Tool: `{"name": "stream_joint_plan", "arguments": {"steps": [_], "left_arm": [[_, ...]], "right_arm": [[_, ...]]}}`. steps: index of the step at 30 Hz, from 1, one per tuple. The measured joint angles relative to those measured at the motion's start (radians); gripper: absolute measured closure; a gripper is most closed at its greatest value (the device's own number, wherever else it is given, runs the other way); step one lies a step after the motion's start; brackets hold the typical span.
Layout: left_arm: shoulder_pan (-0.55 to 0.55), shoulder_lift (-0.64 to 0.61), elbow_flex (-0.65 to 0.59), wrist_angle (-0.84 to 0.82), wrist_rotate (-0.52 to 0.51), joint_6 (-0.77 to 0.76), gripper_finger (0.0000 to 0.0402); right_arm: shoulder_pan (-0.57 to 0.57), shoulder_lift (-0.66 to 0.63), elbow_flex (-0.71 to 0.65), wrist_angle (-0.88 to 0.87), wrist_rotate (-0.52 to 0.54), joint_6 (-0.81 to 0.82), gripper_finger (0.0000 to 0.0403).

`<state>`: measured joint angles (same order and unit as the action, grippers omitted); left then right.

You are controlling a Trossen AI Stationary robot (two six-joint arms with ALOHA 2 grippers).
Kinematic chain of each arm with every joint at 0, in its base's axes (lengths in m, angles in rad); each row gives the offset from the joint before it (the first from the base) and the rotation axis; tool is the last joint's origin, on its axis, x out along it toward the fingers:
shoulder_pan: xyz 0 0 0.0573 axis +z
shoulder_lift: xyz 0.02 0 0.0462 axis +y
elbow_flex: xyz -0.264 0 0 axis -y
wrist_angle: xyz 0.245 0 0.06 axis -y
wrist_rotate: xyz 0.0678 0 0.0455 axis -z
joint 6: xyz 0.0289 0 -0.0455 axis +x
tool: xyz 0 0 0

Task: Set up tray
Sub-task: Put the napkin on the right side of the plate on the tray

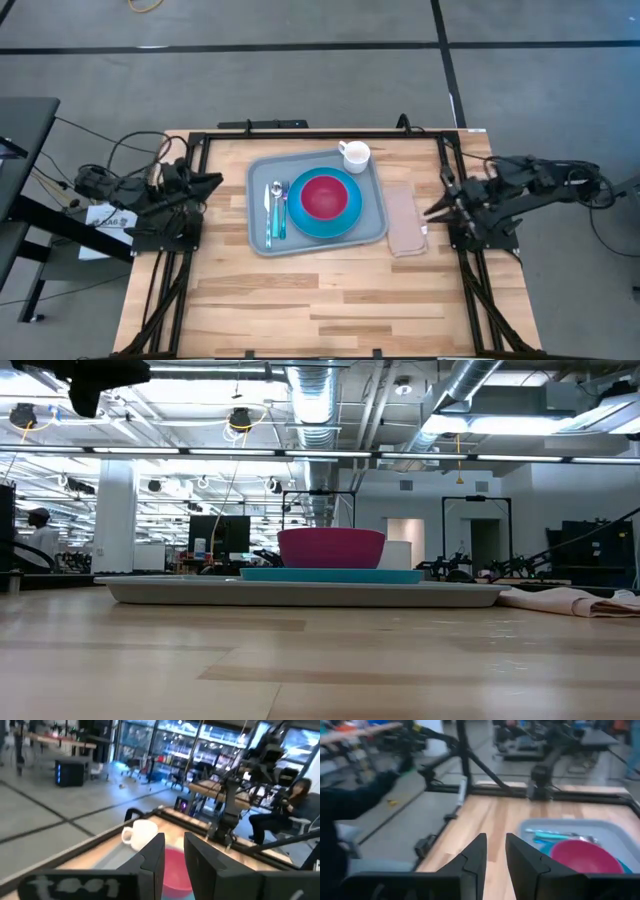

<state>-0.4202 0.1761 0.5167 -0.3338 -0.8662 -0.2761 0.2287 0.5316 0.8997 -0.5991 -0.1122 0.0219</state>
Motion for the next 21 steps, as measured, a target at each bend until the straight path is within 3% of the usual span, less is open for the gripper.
{"name": "stream_joint_plan", "arguments": {"steps": [4,7,11,15,21], "left_arm": [[0.001,-0.114,0.001,0.003,0.082,0.071,0.0343],[0.001,-0.177,-0.016,-0.003,0.334,0.173,0.0343],[0.000,-0.168,-0.088,0.197,0.597,0.344,0.0343],[0.002,-0.158,-0.183,0.318,0.566,0.423,0.0343],[0.002,-0.164,-0.349,0.513,0.600,0.412,0.0343]], "right_arm": [[0.000,-0.094,-0.004,-0.002,-0.023,-0.001,0.0337],[0.000,-0.194,-0.057,0.005,-0.023,-0.001,0.0337],[0.000,-0.365,-0.185,0.082,-0.023,0.026,0.0337],[0.000,-0.531,-0.322,0.161,-0.030,0.034,0.0337],[0.000,-0.471,-0.373,0.240,-0.047,0.028,0.0337]]}}
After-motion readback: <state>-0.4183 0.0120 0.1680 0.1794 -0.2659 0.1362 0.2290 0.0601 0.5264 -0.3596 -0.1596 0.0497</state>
